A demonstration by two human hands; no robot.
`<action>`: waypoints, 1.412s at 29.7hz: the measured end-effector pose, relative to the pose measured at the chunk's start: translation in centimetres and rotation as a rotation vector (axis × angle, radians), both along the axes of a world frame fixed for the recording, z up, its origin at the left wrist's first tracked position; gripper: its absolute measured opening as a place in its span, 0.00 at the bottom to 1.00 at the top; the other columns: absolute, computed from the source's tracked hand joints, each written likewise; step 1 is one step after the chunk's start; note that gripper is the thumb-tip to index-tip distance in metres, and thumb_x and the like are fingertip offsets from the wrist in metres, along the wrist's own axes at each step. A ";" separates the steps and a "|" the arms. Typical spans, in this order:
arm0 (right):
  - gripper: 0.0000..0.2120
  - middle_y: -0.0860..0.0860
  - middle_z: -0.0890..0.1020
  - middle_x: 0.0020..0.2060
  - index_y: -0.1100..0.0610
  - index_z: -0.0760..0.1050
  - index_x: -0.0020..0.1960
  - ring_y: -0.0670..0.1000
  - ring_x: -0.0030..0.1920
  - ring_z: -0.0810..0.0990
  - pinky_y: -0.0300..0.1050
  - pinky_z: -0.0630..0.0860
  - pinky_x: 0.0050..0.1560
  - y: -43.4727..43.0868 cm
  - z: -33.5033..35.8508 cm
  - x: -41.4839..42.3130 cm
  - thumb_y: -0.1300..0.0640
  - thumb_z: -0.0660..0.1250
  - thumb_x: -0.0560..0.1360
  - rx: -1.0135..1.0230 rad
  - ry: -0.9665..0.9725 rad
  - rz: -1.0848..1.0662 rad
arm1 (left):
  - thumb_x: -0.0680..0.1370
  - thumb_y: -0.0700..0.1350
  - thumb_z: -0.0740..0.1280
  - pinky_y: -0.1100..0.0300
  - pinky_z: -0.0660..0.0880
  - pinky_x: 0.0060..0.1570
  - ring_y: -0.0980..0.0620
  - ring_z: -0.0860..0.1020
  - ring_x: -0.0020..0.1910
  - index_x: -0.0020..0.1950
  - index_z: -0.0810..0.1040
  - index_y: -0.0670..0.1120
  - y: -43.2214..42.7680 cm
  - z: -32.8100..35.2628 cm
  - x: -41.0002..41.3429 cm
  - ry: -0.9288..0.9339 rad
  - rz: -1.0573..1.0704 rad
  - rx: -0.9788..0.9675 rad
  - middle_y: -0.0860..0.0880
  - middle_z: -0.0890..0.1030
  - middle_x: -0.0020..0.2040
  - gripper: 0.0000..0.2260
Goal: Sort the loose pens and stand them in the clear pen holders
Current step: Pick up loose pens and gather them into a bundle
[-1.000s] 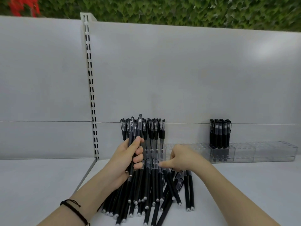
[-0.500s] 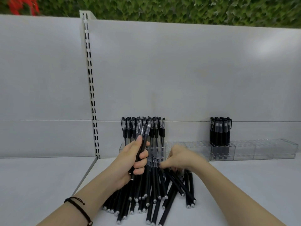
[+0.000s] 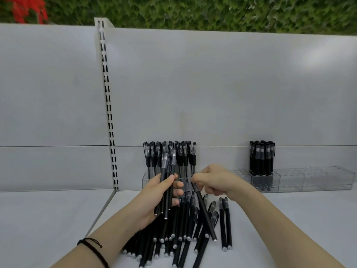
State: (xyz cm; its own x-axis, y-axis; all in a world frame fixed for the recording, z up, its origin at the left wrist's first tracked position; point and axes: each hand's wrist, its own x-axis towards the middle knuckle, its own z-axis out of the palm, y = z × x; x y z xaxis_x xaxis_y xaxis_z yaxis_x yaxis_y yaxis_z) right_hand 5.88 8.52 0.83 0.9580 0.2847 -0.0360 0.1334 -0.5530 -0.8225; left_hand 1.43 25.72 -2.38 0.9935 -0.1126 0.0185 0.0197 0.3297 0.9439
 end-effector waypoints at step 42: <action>0.07 0.50 0.72 0.21 0.57 0.73 0.42 0.46 0.22 0.68 0.35 0.63 0.23 1.8 -1.9 0.5 0.56 0.70 0.71 -0.334 -0.025 0.000 | 0.71 0.51 0.70 0.68 0.60 0.17 0.58 0.64 0.22 0.54 0.74 0.40 0.9 -0.1 0.3 -0.048 0.081 -0.012 0.51 0.69 0.29 0.18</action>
State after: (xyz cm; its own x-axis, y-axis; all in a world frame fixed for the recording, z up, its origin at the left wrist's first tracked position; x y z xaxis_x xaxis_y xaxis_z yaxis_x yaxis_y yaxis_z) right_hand 6.37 10.37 -1.06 0.9599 0.2607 -0.1034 0.1511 -0.7913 -0.5925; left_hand 1.77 26.62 -2.49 0.9972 -0.0315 0.0671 -0.0525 0.3393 0.9392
